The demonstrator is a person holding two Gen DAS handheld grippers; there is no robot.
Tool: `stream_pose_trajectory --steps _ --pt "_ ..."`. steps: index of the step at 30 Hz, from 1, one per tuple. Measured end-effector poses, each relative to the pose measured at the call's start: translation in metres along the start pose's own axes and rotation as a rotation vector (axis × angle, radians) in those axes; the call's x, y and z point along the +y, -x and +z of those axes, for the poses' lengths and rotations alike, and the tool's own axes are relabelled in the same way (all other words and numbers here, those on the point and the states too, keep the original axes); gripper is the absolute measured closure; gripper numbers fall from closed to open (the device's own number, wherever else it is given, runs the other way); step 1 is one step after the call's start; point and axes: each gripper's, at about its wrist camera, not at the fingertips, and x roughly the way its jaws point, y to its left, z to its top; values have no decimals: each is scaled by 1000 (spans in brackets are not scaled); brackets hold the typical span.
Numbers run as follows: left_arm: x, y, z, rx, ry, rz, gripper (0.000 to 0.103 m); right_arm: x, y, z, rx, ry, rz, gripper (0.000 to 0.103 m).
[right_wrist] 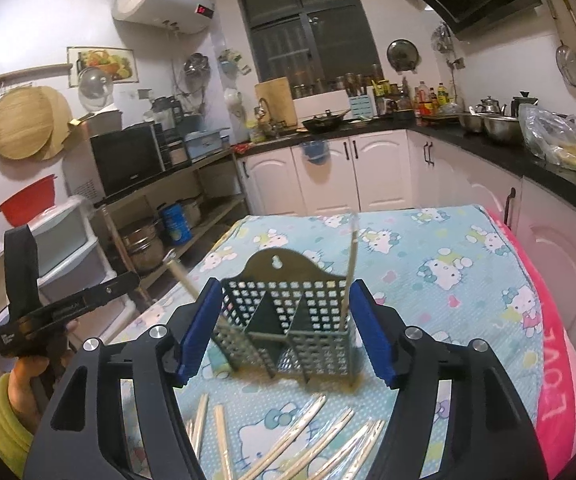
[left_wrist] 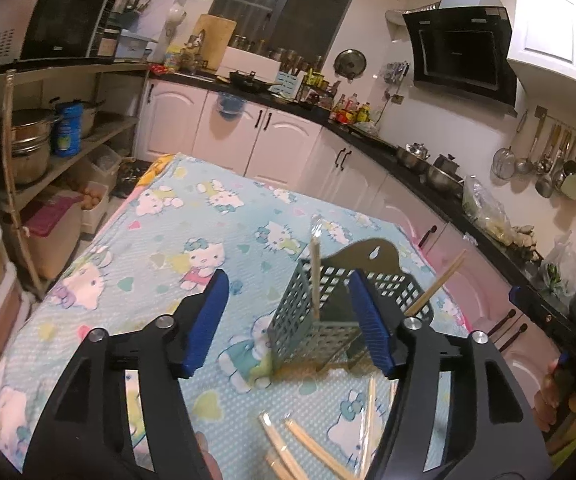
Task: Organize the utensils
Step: 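Move both open tools back down to the chopsticks on the cloth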
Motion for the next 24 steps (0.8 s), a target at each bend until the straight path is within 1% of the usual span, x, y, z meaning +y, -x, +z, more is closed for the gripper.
stream_pose_trajectory --steps 2,6,8,10,15,22,24 --pt "3 6 -4 6 10 6 41 4 1 -5 7 6 6 39" --pt "7 16 -14 17 24 9 35 7 5 -16 26 10 13 39" --pt "7 22 -20 15 21 15 29 8 7 -22 32 14 14 39" --pt "6 26 -26 18 23 10 26 9 8 -27 38 16 16 39" --pt "7 36 -42 28 19 33 26 14 6 -41 69 30 35 39" --pt "17 41 -64 60 30 72 26 25 -5 -59 118 48 63 39" --pt "23 41 -72 80 46 83 26 29 -9 -64 134 57 70 39"
